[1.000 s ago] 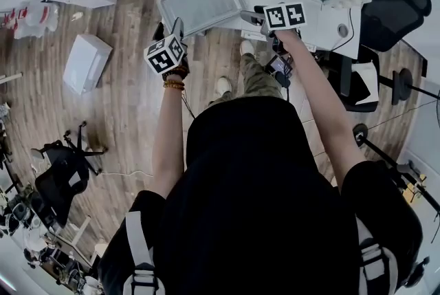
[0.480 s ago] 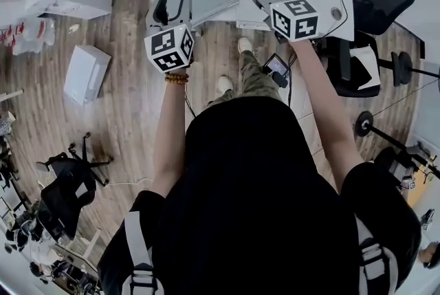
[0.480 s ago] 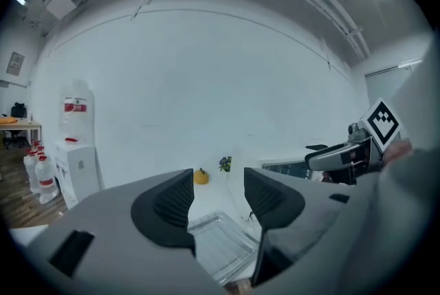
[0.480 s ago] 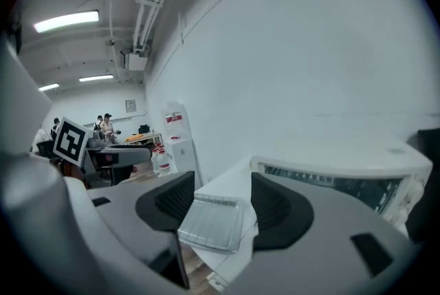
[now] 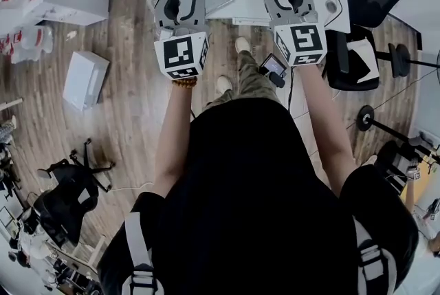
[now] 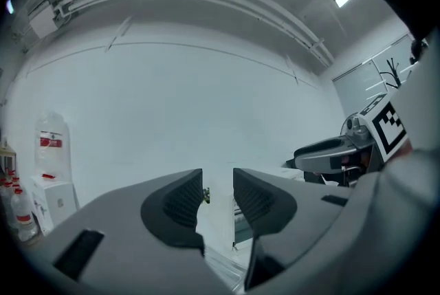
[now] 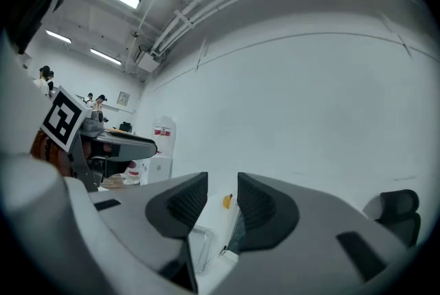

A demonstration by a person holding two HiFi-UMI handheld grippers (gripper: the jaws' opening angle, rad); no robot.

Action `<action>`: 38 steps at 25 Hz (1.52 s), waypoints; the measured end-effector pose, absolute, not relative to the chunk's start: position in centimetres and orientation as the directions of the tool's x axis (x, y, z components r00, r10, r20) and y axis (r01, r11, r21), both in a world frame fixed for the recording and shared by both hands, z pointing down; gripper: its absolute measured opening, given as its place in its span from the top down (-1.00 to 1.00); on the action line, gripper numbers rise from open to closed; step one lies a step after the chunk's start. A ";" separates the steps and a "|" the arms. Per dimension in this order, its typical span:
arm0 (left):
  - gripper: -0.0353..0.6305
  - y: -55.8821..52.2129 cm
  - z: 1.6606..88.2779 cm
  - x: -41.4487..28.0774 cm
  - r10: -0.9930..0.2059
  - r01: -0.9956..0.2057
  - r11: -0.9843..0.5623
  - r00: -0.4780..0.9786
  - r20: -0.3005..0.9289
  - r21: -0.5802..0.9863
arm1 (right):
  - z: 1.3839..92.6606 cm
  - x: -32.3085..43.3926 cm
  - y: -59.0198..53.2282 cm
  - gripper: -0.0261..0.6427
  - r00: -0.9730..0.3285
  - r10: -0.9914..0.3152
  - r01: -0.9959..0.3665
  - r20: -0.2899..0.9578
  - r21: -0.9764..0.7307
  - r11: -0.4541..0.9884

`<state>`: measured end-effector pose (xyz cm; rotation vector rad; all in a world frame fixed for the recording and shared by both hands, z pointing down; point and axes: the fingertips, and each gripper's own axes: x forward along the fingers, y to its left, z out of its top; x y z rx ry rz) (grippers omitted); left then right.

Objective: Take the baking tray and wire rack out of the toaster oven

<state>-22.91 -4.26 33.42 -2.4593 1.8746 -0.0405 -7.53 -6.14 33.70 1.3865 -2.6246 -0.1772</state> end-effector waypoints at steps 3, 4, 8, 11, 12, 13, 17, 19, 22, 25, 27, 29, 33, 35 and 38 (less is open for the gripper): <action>0.51 -3.5 32.6 -21.7 -0.959 -0.957 -0.279 0.282 -0.036 -0.075 | 32.6 -7.0 -5.0 0.56 -0.523 -0.851 -0.833 0.045 0.186 0.522; 0.53 -3.2 32.4 -21.3 -0.957 -0.956 -0.284 0.287 -0.041 -0.081 | 32.3 -6.9 -4.6 0.59 -0.514 -0.857 -0.839 0.033 0.186 0.511; 0.70 -1.9 32.2 -19.9 -0.952 -0.950 -0.299 0.304 -0.046 -0.091 | 31.8 -6.8 -3.1 0.67 -0.489 -0.872 -0.855 0.002 0.196 0.480; 0.78 -1.1 32.8 -18.9 -0.948 -0.944 -0.312 0.317 -0.036 -0.103 | 32.5 -7.0 -2.1 0.75 -0.477 -0.879 -0.858 0.008 0.212 0.468; 0.79 -0.9 33.1 -18.6 -0.946 -0.942 -0.318 0.323 -0.030 -0.104 | 32.9 -7.0 -1.9 0.78 -0.475 -0.880 -0.857 0.015 0.217 0.467; 0.79 -0.7 33.5 -18.4 -0.945 -0.941 -0.322 0.326 -0.023 -0.104 | 33.4 -7.0 -1.6 0.81 -0.476 -0.879 -0.855 0.022 0.223 0.468; 0.79 0.3 34.8 -18.3 -0.949 -0.944 -0.314 0.315 0.001 -0.102 | 34.6 -7.6 -0.6 0.83 -0.500 -0.865 -0.837 0.045 0.233 0.496; 0.79 0.8 35.4 -18.7 -0.953 -0.948 -0.301 0.302 0.011 -0.099 | 35.1 -8.1 -0.4 0.83 -0.517 -0.854 -0.826 0.057 0.229 0.516; 0.79 1.6 36.1 -19.6 -0.962 -0.957 -0.274 0.273 0.024 -0.097 | 35.7 -9.0 -0.1 0.83 -0.545 -0.836 -0.809 0.069 0.220 0.545; 0.79 2.3 36.5 -20.8 -0.971 -0.966 -0.239 0.237 0.032 -0.102 | 36.3 -10.0 -0.1 0.83 -0.577 -0.813 -0.786 0.079 0.217 0.579; 0.79 2.7 36.6 -21.9 -0.977 -0.972 -0.211 0.209 0.035 -0.106 | 36.8 -10.8 -0.3 0.83 -0.597 -0.797 -0.771 0.089 0.212 0.601; 0.79 3.2 36.9 -23.1 -0.984 -0.978 -0.178 0.175 0.039 -0.107 | 37.4 -11.8 -0.5 0.83 -0.617 -0.781 -0.754 0.101 0.208 0.623; 0.79 4.7 37.5 -26.0 -0.994 -0.988 -0.096 0.090 0.054 -0.119 | 38.4 -14.0 -1.0 0.83 -0.661 -0.740 -0.713 0.123 0.205 0.671; 0.79 5.5 37.7 -27.4 -0.997 -0.990 -0.058 0.051 0.060 -0.126 | 39.0 -14.9 -1.2 0.83 -0.678 -0.723 -0.695 0.134 0.204 0.689; 0.79 6.8 38.0 -29.4 -0.998 -0.992 -0.003 -0.004 0.057 -0.123 | 39.9 -16.0 -1.5 0.83 -0.695 -0.702 -0.673 0.154 0.204 0.711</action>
